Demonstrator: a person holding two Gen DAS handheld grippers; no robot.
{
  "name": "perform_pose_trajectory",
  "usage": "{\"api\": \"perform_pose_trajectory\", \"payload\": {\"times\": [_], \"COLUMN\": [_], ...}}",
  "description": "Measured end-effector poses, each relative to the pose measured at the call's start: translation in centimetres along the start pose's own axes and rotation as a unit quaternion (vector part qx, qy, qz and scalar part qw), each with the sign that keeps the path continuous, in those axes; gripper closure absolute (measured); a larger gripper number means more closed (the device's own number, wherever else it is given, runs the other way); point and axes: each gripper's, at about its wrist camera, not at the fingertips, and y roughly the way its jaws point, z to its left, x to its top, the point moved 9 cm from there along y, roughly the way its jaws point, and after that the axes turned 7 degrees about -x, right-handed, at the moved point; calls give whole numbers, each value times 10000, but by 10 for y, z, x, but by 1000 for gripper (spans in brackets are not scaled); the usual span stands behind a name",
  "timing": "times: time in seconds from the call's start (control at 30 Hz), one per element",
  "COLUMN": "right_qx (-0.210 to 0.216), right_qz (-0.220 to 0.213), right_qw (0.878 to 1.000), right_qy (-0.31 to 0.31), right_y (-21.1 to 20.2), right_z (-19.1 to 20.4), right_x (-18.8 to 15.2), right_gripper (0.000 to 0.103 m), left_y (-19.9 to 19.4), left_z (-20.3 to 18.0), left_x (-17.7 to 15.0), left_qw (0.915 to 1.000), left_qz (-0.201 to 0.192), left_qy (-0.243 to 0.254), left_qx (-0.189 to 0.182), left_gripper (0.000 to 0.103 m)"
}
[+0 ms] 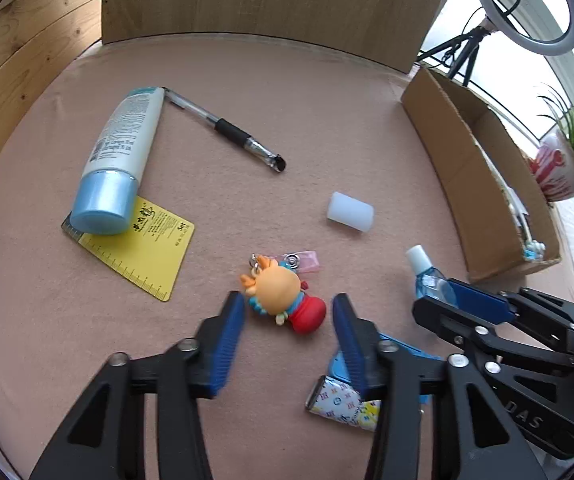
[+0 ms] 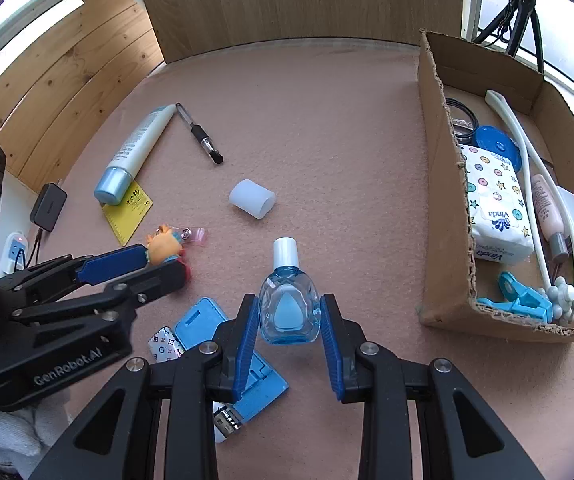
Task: Organize objects
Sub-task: 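Carry the eye-drop bottle into the box with the right gripper while the left drops the figurine there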
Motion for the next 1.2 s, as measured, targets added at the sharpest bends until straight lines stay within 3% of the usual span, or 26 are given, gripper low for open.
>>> {"api": "perform_pose_trajectory", "payload": {"times": [0.3,0.6,0.9,1.2], "right_qx": [67,233,-96,-652], "right_qz": [-65,-541,-1014,-1251], "right_qw": [10000,9982,9943,9868], "right_qy": [-27,106,321,799], "right_y": [-6,-45,-77,-84], "right_z": [2,-7,-62,-140], "right_x": [3,30,71,87], "right_gripper": [75,75,75,75], "left_y": [9,-23,-40,-14], "left_z": [4,-8,-66,-142], "left_x": [4,42,103,143], "left_qw": [10000,9988,9936,9888], "left_qz": [-41,-313,-678,-655], "left_qy": [40,-119,245,695], "left_qx": [78,-371,-875,-1147], "left_gripper": [58,58,58,58]}}
